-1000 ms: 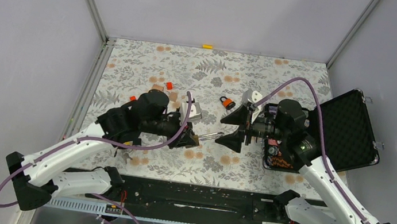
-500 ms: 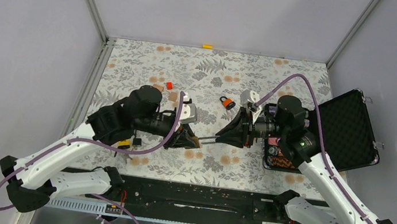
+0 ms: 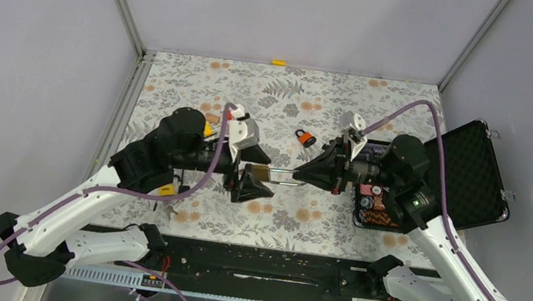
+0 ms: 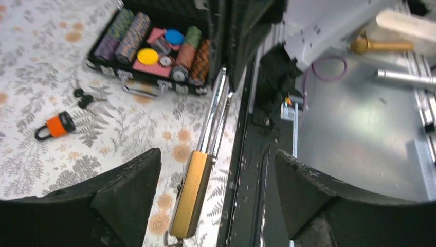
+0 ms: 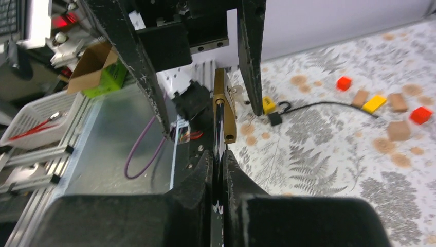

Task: Lock with the key
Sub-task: Lock the lock.

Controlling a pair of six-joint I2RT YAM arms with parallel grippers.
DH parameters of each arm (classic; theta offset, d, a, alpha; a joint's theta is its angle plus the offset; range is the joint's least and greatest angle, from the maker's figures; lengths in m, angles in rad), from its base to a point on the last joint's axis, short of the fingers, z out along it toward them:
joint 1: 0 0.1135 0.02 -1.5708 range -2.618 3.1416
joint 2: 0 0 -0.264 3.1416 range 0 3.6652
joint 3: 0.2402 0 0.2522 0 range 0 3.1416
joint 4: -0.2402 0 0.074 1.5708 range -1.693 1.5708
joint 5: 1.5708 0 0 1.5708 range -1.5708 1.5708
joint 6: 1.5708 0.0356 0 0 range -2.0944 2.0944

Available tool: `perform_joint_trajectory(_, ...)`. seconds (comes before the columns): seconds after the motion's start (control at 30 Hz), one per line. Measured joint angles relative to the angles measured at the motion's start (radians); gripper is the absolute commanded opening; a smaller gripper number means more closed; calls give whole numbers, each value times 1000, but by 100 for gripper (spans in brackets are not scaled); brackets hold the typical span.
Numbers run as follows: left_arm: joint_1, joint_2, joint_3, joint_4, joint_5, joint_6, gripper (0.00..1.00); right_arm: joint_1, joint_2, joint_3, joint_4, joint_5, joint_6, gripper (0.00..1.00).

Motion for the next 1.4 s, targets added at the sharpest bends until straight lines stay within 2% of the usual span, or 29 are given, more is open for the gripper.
perform_joint_trajectory(0.1, 14, -18, -7, 97, -39, -64, 84, 0, -43, -3, 57, 63, 49, 0)
perform_joint_trajectory(0.2, 43, -34, -28, 210, -54, -131, 83, 0, -69, 3, 111, 93, 98, 0)
perform_joint_trajectory(0.33, 76, -47, -90, 374, -30, -229, 55, 0, -74, 7, 174, 121, 163, 0)
perform_joint_trajectory(0.4, 83, -48, -114, 439, -2, -270, 46, 0, -74, 8, 204, 136, 200, 0)
perform_joint_trajectory(0.47, 92, -52, -132, 491, 24, -303, 43, 0, -74, 8, 234, 146, 233, 0)
perform_joint_trajectory(0.7, 164, -104, -184, 618, 105, -398, 43, 0, -65, 8, 290, 159, 287, 0)
perform_joint_trajectory(0.93, 190, -99, -197, 689, 196, -451, 27, 0, -41, 8, 325, 138, 323, 0)
perform_joint_trajectory(1.0, 191, -79, -198, 702, 234, -462, 18, 0, -35, 8, 328, 131, 332, 0)
perform_joint_trajectory(1.07, 193, -67, -198, 702, 251, -467, 3, 0, -28, 10, 330, 123, 341, 0)
perform_joint_trajectory(1.1, 195, -63, -198, 701, 262, -472, 0, -2, -26, 10, 329, 116, 345, 0)
perform_joint_trajectory(1.2, 203, -60, -197, 700, 277, -473, 0, -3, -21, 10, 329, 109, 352, 0)
perform_joint_trajectory(1.23, 203, -60, -197, 701, 279, -473, 0, -3, -21, 10, 328, 108, 354, 5)
perform_joint_trajectory(1.33, 203, -60, -197, 701, 277, -475, 0, -3, -19, 21, 304, 109, 352, 39)
perform_joint_trajectory(1.37, 203, -60, -198, 700, 274, -478, 0, -3, -17, 28, 298, 116, 347, 47)
perform_joint_trajectory(1.4, 203, -60, -200, 700, 274, -482, 0, -3, -14, 36, 296, 119, 344, 49)
